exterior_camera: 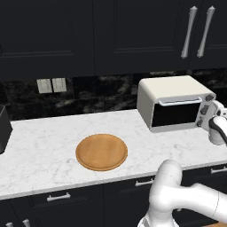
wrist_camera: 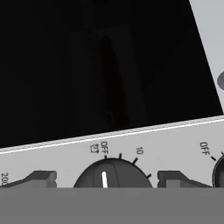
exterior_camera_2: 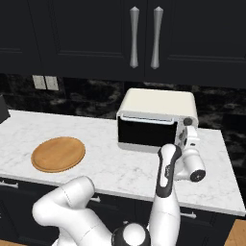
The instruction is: Pick up the kebab skewer and baguette bread, and place them inside the toaster oven. Close the toaster oven door and start by setting the timer.
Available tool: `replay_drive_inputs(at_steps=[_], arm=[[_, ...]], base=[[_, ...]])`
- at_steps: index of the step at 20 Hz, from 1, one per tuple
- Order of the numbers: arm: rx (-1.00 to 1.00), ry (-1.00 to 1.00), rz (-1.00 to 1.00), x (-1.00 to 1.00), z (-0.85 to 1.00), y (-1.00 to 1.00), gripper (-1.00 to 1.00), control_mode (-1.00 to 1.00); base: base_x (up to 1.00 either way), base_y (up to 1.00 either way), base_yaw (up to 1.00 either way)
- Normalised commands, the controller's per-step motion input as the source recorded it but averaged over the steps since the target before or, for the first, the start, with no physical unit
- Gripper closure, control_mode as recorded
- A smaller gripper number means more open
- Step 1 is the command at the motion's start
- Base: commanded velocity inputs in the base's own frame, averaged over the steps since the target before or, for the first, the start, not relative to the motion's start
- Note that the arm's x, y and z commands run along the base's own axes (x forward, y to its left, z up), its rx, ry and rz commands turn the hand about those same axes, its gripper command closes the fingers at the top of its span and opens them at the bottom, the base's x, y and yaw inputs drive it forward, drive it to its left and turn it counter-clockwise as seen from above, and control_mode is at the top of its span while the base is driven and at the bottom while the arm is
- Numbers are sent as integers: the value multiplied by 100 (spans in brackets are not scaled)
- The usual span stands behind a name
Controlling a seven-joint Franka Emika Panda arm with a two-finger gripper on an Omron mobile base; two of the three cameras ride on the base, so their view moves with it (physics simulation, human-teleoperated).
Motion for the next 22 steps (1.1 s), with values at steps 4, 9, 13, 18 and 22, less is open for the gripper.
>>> replay_drive_inputs(at_steps=[4,9,13,18,22], arm=[[0,0,-1,2,-1,-10,-100,-100],[0,0,-1,-1,0,-1,-100,-100],[0,0,-2,-3,0,0,-100,-100],[0,0,-2,-3,0,-1,-100,-100],[0,0,-2,-1,0,0,-100,-100]], base=[[0,0,0],[0,0,0],[0,0,0],[0,0,0],[0,0,0]])
